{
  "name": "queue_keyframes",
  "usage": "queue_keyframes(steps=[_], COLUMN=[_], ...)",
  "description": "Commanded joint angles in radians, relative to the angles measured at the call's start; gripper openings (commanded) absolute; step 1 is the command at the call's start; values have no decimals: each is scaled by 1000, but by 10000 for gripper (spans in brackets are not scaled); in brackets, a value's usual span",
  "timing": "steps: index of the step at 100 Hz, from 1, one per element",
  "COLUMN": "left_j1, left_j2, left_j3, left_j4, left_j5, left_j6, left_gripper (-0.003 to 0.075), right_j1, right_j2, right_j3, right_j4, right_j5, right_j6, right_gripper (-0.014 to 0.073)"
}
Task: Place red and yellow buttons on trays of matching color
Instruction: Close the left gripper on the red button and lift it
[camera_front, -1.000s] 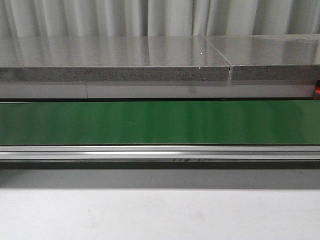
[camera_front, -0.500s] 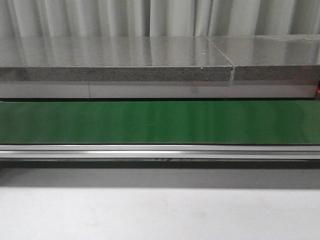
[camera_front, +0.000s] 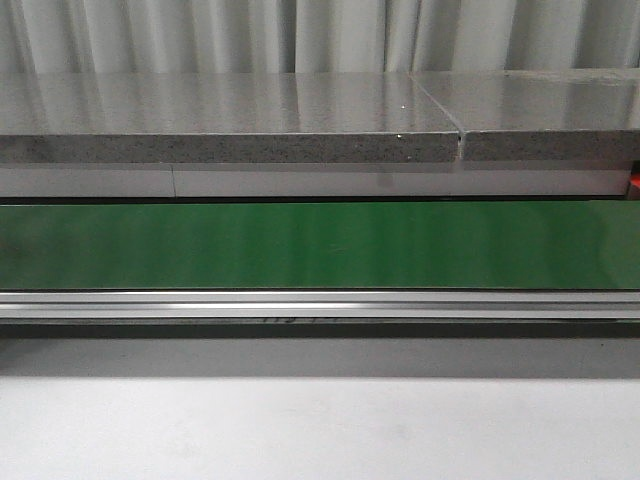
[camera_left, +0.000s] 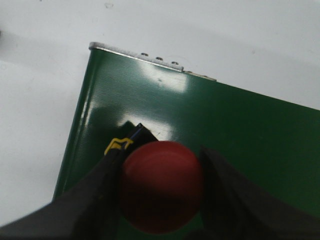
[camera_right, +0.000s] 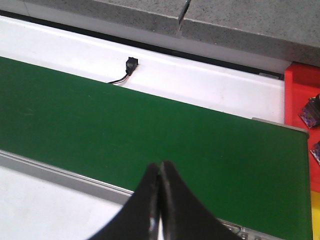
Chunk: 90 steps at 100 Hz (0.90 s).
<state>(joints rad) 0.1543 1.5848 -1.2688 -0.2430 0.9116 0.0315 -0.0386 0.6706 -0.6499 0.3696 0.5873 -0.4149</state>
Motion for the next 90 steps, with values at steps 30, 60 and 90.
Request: queue_keyframes(steps=[30,60,90], left_j1=[-5,-5,-5], left_j2=[-14,-12,-14], left_j3=[22,48,45], left_j4=[-19,-15,-56], left_j5=[-54,-70,-59], left_j6=[8,32,82], left_gripper=[-19,74,655], right_j1=[0,0,0], right_j2=[-4,-4,-4], right_j3=[-25,-25,-25], right_j4=[7,7,7], right_j5=[-61,-61,-61], right_j6=[-8,-8,-8], right_gripper=[-68,-68,-68])
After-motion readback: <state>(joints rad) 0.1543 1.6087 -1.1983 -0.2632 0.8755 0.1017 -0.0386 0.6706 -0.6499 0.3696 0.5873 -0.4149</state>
